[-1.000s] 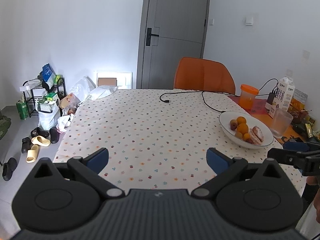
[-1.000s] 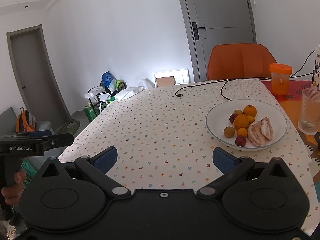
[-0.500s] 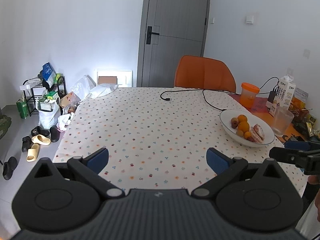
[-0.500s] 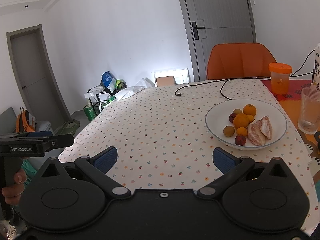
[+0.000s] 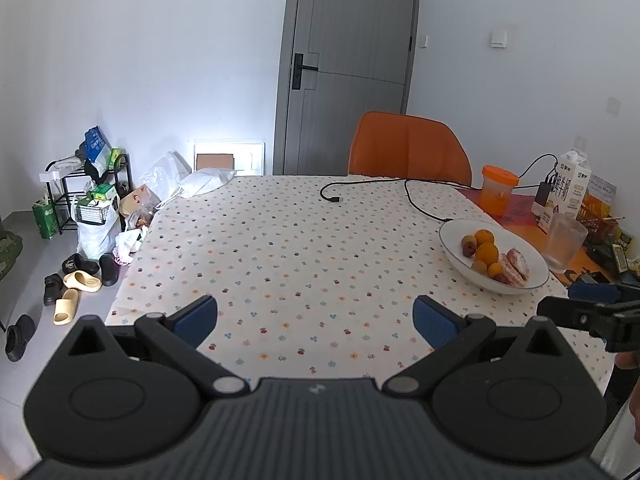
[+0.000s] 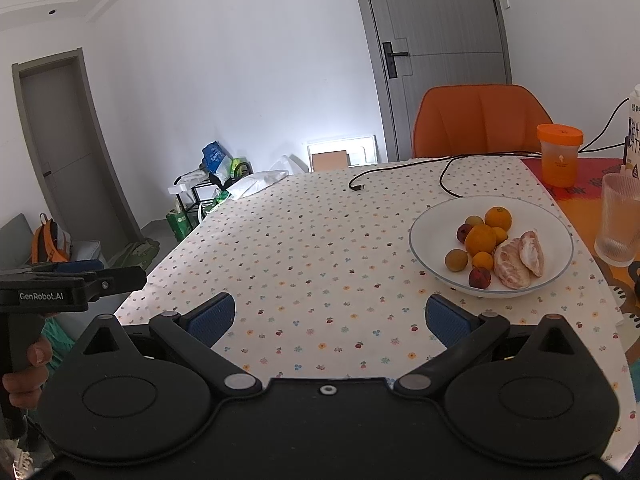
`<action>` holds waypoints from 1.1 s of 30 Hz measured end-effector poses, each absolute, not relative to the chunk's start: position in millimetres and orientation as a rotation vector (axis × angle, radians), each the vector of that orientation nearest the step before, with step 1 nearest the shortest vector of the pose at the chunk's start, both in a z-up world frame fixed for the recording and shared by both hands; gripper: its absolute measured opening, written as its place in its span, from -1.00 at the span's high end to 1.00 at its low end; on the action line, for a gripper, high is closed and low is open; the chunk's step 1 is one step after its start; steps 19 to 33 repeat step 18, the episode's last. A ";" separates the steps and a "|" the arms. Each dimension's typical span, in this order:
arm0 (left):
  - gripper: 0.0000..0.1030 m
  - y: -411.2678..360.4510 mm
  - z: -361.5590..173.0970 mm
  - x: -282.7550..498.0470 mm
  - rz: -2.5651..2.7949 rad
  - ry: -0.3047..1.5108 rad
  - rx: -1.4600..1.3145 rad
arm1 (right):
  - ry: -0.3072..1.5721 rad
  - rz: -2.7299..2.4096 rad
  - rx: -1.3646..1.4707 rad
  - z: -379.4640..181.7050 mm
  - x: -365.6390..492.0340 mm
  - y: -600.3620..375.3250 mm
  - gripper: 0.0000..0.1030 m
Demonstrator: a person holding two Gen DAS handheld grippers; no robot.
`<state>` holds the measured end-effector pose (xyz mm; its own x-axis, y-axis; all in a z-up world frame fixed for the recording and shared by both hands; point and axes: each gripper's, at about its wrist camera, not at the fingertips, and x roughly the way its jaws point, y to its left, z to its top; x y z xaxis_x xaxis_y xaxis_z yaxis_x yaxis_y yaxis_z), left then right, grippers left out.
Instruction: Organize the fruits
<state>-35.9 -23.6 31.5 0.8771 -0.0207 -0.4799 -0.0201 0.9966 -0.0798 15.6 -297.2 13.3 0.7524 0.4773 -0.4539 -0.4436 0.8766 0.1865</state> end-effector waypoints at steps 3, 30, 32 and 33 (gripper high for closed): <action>-1.00 -23.4 31.2 -35.7 -0.002 0.502 -0.083 | 0.517 0.502 0.066 12.1 16.3 -297.6 -1.00; -1.00 -25.3 31.6 -37.5 -0.008 0.492 -0.079 | 0.520 0.497 0.063 10.4 15.6 -297.9 -1.00; -1.00 -25.3 31.6 -37.5 -0.008 0.492 -0.079 | 0.520 0.497 0.063 10.4 15.6 -297.9 -1.00; -1.00 -25.3 31.6 -37.5 -0.008 0.492 -0.079 | 0.520 0.497 0.063 10.4 15.6 -297.9 -1.00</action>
